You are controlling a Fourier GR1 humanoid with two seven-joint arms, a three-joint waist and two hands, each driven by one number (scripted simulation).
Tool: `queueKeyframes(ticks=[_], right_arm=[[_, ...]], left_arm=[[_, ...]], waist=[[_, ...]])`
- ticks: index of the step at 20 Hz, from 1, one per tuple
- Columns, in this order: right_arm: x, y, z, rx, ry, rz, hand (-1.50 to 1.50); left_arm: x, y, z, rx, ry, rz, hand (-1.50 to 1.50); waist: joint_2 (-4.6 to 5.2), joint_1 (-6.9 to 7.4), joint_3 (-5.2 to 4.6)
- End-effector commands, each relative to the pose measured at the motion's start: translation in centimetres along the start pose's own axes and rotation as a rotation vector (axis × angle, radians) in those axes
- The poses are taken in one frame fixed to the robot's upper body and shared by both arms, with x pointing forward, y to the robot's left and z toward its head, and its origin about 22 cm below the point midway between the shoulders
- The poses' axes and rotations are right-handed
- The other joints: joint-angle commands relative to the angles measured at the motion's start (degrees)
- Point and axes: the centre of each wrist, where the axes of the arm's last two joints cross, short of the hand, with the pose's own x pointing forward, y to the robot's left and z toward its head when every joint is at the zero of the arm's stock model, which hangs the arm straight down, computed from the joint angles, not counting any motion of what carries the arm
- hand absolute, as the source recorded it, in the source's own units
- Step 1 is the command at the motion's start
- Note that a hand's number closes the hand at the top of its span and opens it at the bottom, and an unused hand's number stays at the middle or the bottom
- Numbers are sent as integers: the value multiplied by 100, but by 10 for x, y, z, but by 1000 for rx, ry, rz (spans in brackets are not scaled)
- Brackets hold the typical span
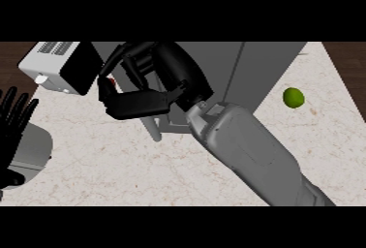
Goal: Pick up the wine, place it into the cabinet and close the cabinet
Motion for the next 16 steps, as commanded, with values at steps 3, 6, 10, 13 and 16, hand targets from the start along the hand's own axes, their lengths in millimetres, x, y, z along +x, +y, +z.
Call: queueKeyframes(ticks=[3,6,10,13,16], right_arm=[[-29,-28,-17,-66,41,50,150],[-32,-61,-10,-70,33,66,150],[-36,-74,-12,-107,20,96,150],[-39,-81,-8,-96,25,98,150],[-33,-96,-6,-111,30,95,150]], left_arm=[[2,11,8,22,5,-13,-150],[19,10,-11,-14,-7,-23,-150],[9,5,-12,-14,4,-12,-150],[8,8,-4,-15,-3,-15,-150],[21,6,-8,-62,11,6,-150]], waist=[[92,13,5],[103,5,8],[126,34,6],[114,39,5],[88,93,13]])
